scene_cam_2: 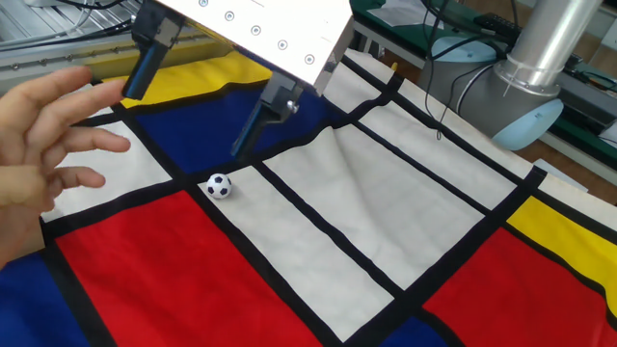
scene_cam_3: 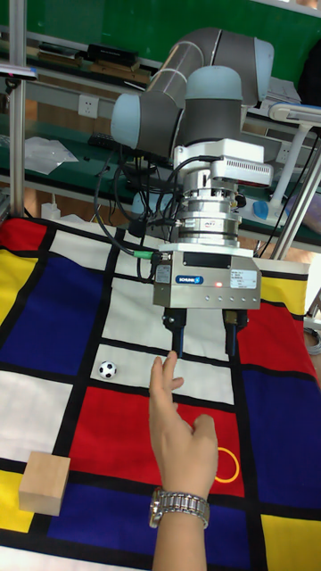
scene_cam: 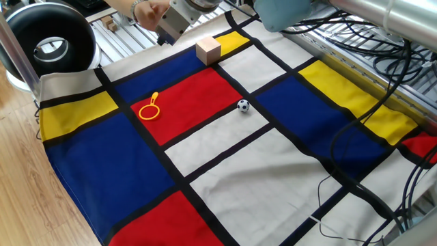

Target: Attach the bubble ring to the ball

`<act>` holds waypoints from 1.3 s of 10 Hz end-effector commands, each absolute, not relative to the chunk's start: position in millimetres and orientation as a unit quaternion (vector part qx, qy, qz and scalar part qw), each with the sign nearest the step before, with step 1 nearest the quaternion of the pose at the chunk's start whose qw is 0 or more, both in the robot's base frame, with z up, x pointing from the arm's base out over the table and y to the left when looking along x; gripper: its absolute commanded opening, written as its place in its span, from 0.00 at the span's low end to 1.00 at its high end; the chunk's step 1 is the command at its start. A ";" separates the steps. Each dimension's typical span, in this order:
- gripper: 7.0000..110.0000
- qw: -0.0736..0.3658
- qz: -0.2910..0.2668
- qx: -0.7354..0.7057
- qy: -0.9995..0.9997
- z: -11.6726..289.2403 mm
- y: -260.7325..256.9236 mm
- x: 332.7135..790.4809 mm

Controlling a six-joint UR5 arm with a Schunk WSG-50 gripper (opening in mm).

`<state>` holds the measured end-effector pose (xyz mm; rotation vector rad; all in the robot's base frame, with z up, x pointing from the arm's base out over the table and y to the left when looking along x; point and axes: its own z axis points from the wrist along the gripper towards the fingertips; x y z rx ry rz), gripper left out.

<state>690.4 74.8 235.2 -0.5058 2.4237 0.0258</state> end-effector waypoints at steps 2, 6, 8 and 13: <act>0.36 0.334 0.019 -0.188 0.924 239.6 76.9 692.8; 0.36 0.329 0.017 -0.186 0.926 234.9 81.6 688.9; 0.36 0.324 0.037 -0.170 0.930 230.4 90.9 685.1; 0.15 0.351 0.020 -0.160 0.923 247.1 83.7 695.2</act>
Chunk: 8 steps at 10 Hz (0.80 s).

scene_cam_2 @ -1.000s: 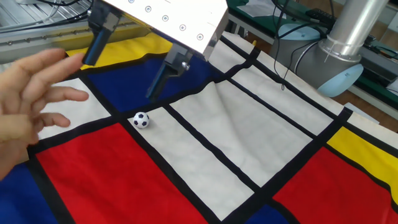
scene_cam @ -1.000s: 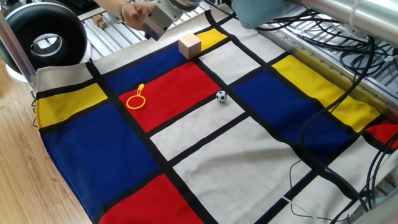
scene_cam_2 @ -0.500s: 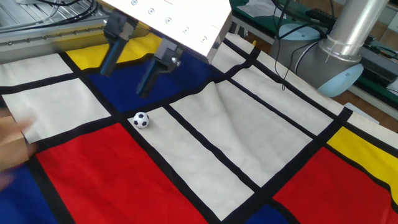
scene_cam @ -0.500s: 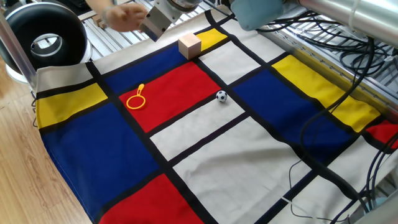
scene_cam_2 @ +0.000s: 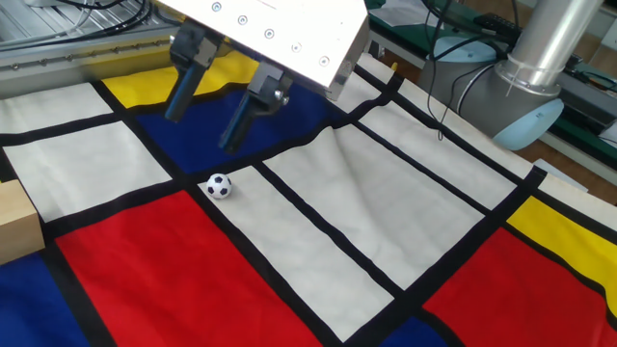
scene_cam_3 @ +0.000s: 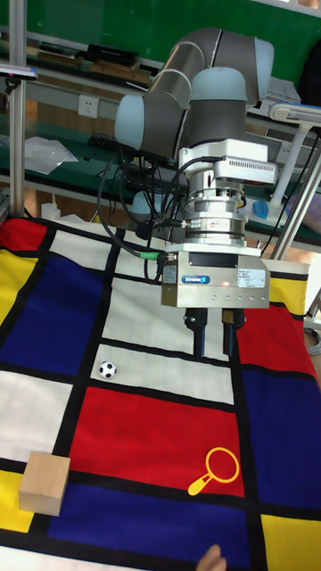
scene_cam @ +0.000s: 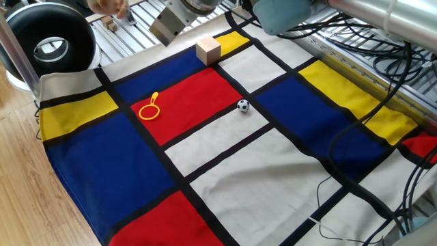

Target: Attach the bubble ring to the ball

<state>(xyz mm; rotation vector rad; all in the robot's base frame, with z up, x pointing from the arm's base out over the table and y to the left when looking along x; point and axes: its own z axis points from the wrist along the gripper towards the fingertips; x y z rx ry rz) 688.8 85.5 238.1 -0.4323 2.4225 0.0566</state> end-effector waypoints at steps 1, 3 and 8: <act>0.15 0.347 -0.002 -0.139 0.928 246.3 69.6 695.6; 0.15 0.355 0.005 -0.134 0.925 249.0 75.7 697.2; 0.00 0.307 0.061 -0.125 0.941 231.5 110.6 667.1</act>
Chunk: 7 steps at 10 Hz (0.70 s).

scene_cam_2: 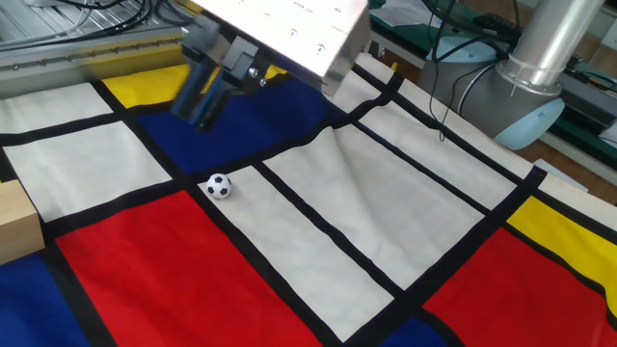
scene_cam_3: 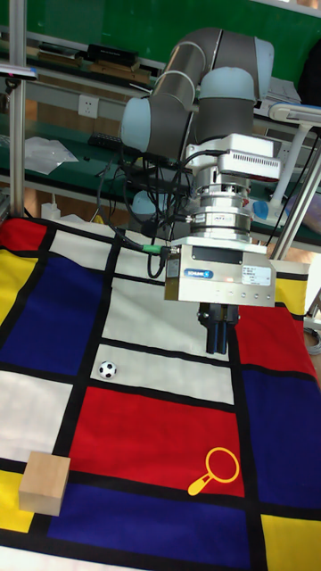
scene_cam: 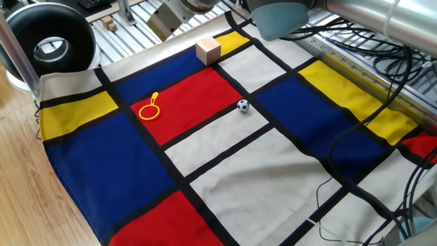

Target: Attach the bubble ring to the ball

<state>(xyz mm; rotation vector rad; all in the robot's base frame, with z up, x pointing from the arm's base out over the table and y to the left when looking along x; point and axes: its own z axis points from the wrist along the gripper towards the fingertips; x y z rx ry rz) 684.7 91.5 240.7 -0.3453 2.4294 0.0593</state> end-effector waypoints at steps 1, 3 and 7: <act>0.00 0.308 0.047 -0.122 0.942 230.6 103.4 668.8; 0.15 0.289 0.054 -0.123 0.948 221.0 103.5 661.5; 0.36 0.211 0.055 -0.105 0.970 185.8 93.0 633.1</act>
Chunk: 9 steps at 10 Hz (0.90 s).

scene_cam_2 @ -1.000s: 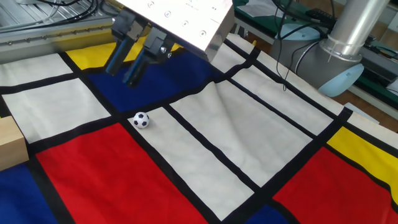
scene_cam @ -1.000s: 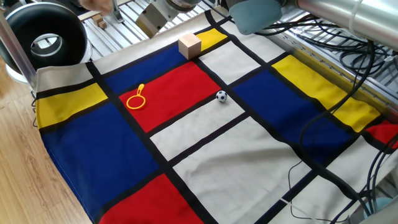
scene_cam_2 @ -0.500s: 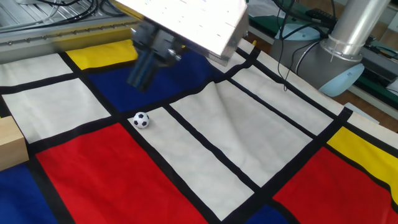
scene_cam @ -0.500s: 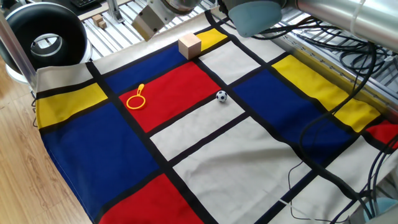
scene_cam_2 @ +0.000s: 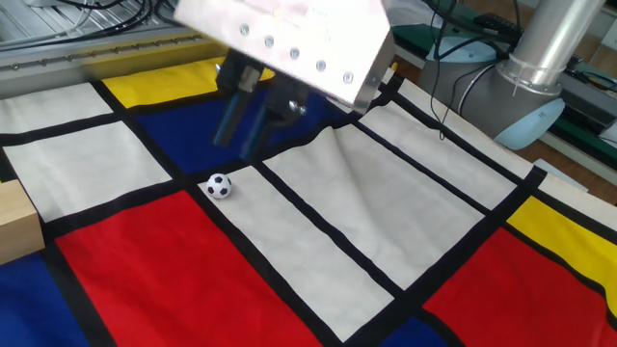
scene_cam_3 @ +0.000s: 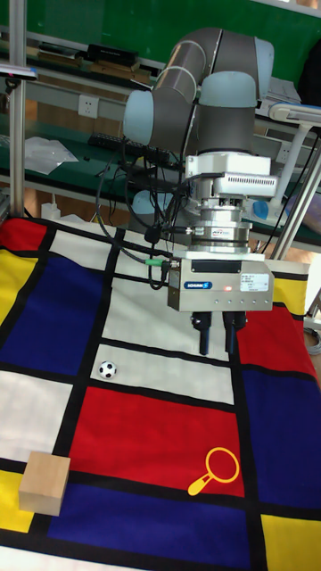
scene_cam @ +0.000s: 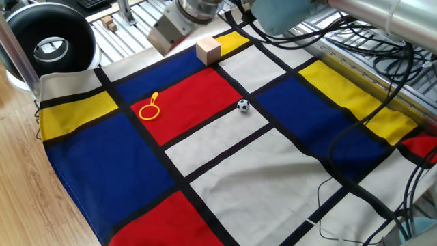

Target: Attach the bubble ring to the ball

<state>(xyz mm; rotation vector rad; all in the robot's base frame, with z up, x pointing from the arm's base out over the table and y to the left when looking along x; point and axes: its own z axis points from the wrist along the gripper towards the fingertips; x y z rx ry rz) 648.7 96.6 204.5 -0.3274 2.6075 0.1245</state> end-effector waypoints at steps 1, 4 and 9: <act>0.36 0.195 0.033 -0.095 0.976 176.1 79.9 629.1; 0.36 0.121 0.017 -0.077 0.989 162.8 65.8 596.3; 0.15 0.135 0.043 -0.111 0.984 186.6 68.7 603.4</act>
